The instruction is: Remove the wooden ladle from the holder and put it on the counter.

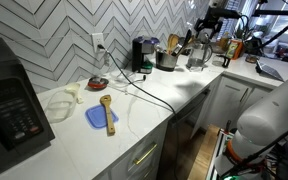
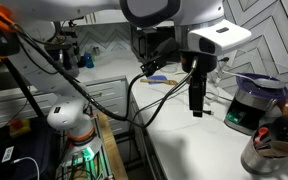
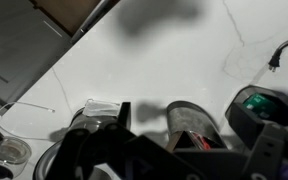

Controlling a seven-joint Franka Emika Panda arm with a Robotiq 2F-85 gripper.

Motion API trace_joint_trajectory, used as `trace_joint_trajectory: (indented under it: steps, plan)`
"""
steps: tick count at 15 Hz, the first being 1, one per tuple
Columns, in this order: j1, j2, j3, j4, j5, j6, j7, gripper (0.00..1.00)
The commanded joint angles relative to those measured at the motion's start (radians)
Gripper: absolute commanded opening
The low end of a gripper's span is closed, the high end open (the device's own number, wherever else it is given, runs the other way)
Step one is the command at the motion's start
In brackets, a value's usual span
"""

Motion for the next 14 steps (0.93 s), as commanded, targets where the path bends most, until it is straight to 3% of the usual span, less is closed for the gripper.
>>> trace_joint_trajectory:
  steps: [1,6,14]
  plan:
    - [-0.019,0.133,-0.060,0.191,0.134,-0.070,0.065,1.00]
    - [-0.058,0.324,-0.136,0.403,0.331,-0.132,0.117,1.00]
    - [-0.204,0.594,-0.146,0.660,0.426,-0.100,0.383,1.00]
